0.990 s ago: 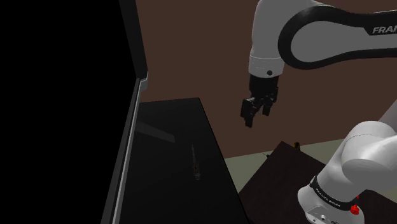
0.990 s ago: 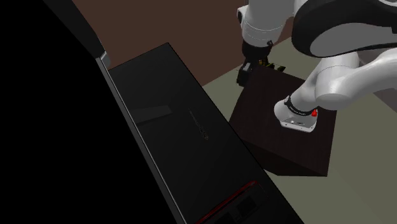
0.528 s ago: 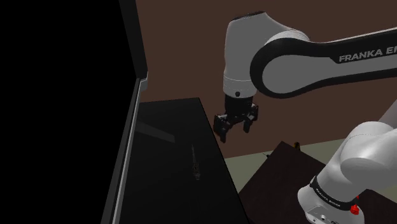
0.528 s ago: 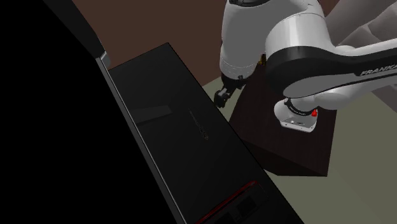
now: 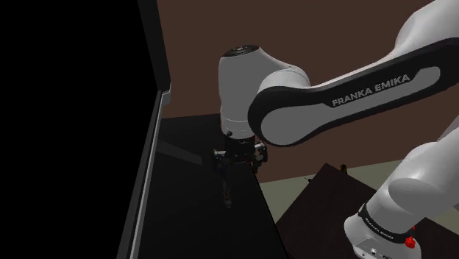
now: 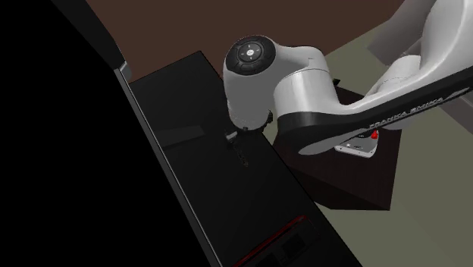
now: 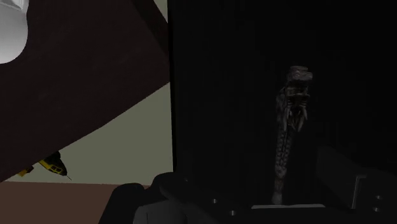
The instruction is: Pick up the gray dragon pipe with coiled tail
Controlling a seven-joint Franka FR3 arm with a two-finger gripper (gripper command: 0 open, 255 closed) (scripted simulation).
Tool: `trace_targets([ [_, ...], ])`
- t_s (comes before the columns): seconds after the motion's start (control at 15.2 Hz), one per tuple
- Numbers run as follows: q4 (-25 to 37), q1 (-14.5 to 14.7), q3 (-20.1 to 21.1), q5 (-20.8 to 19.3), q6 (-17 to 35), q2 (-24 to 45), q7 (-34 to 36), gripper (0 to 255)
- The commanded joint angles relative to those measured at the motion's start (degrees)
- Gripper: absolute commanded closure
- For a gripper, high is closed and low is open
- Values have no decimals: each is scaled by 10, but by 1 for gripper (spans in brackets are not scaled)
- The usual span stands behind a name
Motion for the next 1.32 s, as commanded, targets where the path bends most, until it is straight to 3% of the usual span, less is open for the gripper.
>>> trace_targets([
  [0.0,29,-23,36,-43,28,61,76,0],
  [0.13,51,-32,56,-84,42,108,133,0],
  [0.73,22,-30,62,-125,101,153,163,0],
  [0.79,22,-30,61,-124,100,152,162,255],
  [1.25,22,-30,61,-127,102,155,164,255],
])
